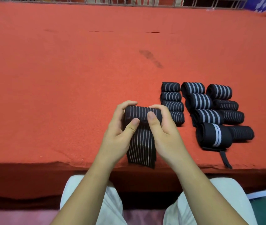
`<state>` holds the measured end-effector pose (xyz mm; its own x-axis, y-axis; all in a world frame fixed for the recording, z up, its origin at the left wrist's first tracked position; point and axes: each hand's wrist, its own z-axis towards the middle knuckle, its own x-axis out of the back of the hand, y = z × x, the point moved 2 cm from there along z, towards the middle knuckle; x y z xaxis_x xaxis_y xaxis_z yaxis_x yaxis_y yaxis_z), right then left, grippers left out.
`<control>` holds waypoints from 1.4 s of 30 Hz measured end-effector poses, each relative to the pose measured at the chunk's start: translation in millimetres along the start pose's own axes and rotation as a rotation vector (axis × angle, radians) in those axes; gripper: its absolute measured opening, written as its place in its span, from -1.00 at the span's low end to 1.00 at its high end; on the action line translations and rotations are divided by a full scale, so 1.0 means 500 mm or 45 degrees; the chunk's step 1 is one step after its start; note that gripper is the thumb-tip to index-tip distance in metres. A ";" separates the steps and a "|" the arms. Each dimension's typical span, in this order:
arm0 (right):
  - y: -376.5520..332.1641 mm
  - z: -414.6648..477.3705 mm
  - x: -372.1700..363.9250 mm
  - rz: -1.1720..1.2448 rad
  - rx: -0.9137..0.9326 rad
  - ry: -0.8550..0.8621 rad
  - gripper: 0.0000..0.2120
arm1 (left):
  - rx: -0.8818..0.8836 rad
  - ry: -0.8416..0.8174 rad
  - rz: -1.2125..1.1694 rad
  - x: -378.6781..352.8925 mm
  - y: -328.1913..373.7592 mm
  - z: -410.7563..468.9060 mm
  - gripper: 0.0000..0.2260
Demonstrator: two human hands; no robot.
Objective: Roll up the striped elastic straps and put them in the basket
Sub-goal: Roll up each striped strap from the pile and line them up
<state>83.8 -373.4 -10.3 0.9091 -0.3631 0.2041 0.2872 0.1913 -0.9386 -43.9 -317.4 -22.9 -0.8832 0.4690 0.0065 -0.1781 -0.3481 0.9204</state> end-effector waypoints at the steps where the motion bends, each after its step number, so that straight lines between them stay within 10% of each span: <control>1: 0.000 0.000 0.002 0.013 0.036 0.012 -0.78 | 0.065 0.022 -0.019 -0.004 0.000 -0.001 -0.73; 42: 0.034 0.004 0.035 0.081 -0.060 0.011 -0.75 | 0.384 -0.028 -0.386 -0.009 -0.057 0.000 -0.63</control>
<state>105.3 -374.6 -21.8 0.9224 -0.3594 0.1414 0.2140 0.1709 -0.9618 -34.8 -309.7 -49.1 -0.8005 0.5316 -0.2767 -0.2905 0.0596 0.9550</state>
